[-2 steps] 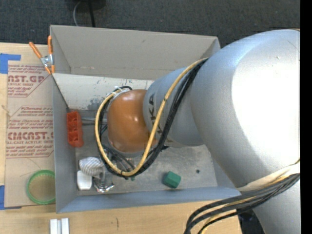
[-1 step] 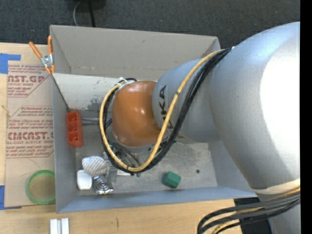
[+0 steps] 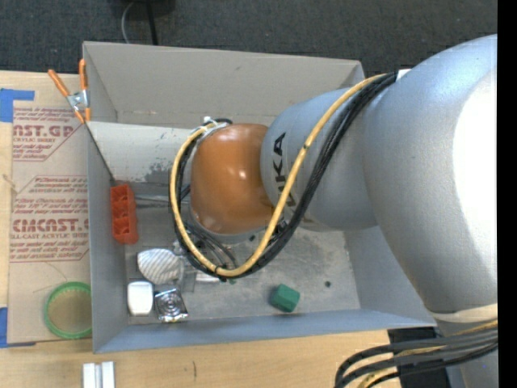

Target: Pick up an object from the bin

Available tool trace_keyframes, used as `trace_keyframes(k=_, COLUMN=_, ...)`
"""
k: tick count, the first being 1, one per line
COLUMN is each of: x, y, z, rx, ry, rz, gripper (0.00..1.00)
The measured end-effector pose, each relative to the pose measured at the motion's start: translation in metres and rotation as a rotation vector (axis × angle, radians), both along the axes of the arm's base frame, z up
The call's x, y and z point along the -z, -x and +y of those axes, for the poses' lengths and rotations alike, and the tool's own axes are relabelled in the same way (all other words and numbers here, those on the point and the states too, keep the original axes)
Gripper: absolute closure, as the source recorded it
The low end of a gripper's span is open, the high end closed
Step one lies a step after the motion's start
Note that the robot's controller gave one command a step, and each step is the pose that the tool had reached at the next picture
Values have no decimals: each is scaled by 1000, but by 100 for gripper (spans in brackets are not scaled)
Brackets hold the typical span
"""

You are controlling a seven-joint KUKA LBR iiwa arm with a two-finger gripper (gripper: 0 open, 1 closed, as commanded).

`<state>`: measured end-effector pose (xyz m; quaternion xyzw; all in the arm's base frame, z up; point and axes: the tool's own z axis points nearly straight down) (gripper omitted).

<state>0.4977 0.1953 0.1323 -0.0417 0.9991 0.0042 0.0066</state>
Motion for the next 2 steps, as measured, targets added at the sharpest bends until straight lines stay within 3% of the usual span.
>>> trace_keyframes(k=1, x=-23, y=12, z=0, rx=-2, ry=10, rz=25, gripper=100)
trace_keyframes(k=2, x=-87, y=11, z=6, rx=-16, ry=4, rz=9, gripper=100)
